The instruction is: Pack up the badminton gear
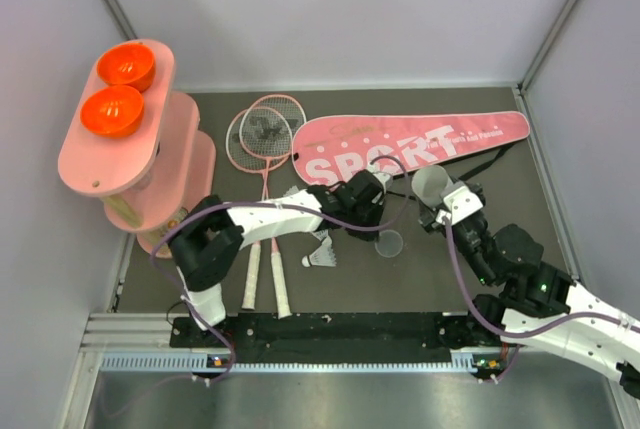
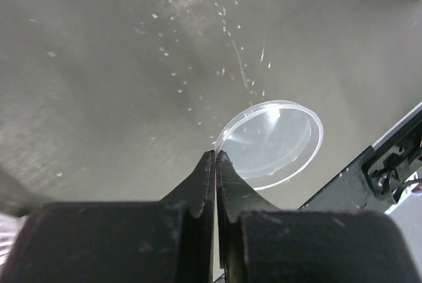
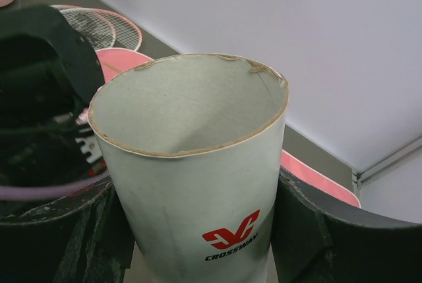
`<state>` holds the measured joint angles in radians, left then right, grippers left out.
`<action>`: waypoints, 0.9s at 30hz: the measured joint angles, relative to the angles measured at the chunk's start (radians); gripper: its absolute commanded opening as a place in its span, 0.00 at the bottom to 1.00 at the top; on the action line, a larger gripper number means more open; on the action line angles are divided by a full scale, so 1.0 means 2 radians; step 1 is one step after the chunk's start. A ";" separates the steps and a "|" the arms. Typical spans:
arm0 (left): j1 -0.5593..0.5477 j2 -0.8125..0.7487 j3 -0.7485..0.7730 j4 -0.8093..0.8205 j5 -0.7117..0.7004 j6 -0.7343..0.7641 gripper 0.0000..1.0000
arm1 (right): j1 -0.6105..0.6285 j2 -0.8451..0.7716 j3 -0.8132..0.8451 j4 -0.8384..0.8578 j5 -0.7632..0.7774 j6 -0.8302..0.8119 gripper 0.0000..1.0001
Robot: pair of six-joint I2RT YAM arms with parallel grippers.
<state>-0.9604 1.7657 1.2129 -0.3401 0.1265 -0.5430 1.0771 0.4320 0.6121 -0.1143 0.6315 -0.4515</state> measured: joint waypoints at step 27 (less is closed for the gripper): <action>-0.035 -0.164 0.000 -0.226 -0.208 -0.093 0.70 | 0.000 -0.013 0.000 -0.015 -0.029 0.010 0.48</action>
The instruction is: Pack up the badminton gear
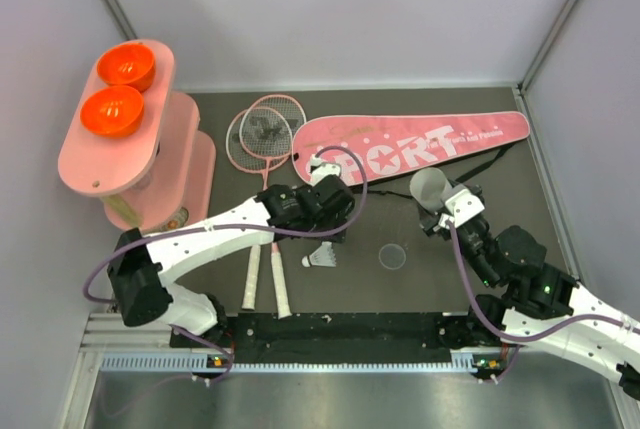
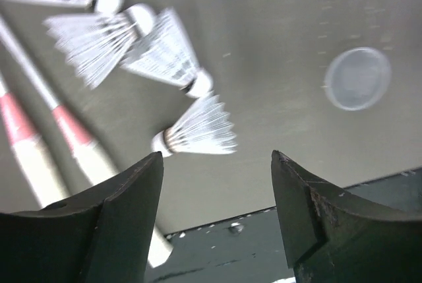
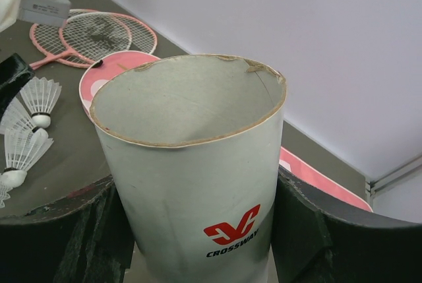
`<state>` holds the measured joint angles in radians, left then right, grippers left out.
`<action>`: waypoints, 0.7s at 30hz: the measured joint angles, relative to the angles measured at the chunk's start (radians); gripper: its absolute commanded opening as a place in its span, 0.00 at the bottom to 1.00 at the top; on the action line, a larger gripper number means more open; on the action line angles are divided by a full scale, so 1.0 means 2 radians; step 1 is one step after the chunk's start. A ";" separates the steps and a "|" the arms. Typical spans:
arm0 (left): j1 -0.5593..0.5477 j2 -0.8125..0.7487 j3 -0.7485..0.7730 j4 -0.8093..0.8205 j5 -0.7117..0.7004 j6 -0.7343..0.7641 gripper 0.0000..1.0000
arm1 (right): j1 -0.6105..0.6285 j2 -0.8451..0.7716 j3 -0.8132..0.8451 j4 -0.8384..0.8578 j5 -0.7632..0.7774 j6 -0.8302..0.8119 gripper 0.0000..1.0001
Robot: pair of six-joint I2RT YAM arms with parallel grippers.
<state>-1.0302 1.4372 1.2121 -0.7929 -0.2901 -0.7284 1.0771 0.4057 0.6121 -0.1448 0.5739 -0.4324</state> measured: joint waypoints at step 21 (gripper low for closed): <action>-0.023 0.157 0.053 -0.115 -0.081 -0.071 0.61 | 0.000 0.006 0.000 -0.003 -0.013 0.000 0.49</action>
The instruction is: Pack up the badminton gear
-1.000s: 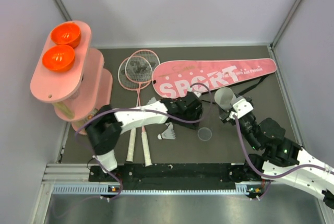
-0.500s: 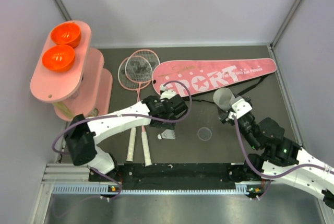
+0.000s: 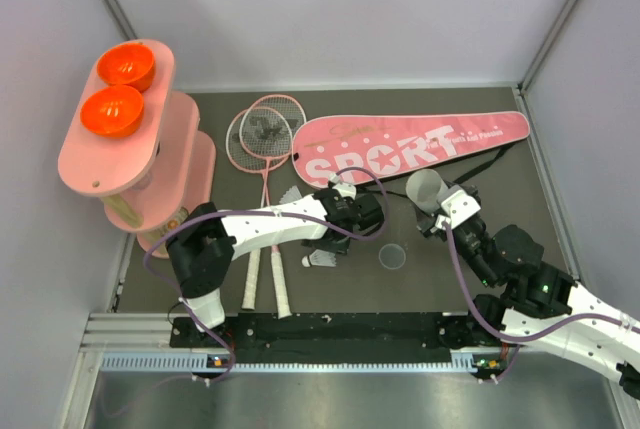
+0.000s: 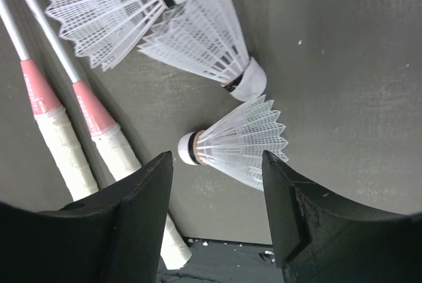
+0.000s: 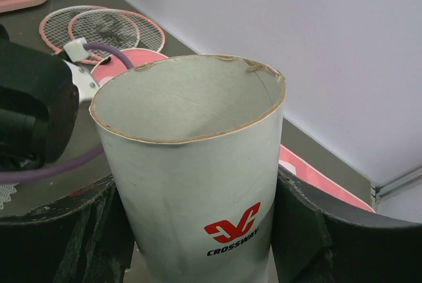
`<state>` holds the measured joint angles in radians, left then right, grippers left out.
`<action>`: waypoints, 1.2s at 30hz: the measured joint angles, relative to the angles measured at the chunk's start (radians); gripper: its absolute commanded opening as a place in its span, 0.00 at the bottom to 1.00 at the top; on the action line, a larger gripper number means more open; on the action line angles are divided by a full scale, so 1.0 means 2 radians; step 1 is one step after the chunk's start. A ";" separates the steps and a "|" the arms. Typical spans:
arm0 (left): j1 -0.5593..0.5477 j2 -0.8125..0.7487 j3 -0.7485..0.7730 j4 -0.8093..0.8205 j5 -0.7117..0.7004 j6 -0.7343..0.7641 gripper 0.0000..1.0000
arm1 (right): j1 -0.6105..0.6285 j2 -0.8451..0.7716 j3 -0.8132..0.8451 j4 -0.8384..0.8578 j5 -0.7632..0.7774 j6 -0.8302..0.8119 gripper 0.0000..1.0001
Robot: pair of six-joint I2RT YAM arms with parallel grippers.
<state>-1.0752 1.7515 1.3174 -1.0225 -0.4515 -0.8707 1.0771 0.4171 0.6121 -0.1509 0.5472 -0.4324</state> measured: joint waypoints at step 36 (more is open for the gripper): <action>-0.025 -0.362 -0.052 0.074 -0.007 0.031 0.00 | 0.000 0.055 0.000 -0.015 -0.059 0.029 0.47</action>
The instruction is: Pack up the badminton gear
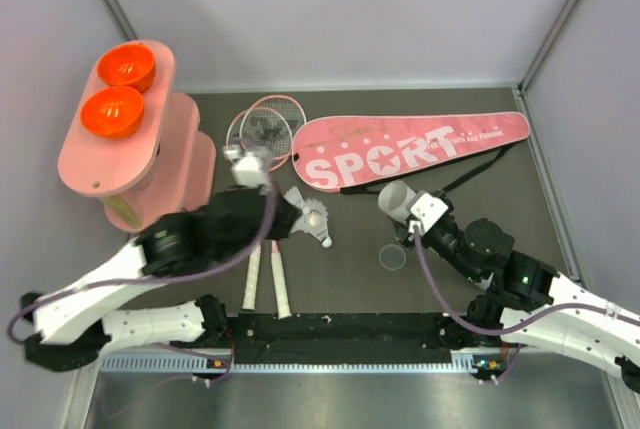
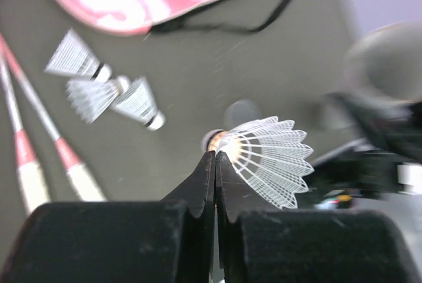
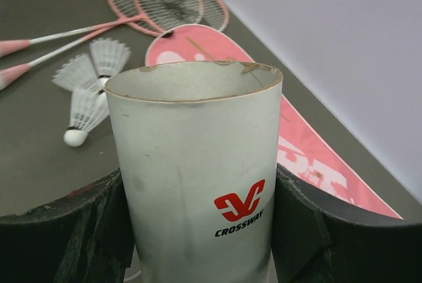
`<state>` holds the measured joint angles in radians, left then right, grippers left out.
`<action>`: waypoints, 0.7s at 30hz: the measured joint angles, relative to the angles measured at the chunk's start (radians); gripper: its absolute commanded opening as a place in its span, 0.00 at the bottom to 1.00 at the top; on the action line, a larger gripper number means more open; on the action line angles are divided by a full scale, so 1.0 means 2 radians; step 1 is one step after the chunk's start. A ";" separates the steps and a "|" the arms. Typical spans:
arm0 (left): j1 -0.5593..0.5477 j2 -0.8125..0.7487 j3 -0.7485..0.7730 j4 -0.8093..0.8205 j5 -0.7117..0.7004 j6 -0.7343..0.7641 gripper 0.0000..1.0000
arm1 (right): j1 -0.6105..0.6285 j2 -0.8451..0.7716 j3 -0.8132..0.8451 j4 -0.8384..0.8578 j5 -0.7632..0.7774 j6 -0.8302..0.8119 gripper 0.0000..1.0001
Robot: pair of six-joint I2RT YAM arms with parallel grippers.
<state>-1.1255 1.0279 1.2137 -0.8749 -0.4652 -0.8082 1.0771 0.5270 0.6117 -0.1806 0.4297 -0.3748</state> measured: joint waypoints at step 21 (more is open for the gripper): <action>0.008 -0.112 -0.032 0.212 0.239 0.079 0.00 | 0.000 0.090 0.016 0.015 -0.289 -0.025 0.45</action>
<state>-1.1091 0.8036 1.1500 -0.4500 0.0120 -0.6498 1.0771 0.7067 0.6434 -0.1509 -0.1486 -0.4252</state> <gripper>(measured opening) 0.009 0.653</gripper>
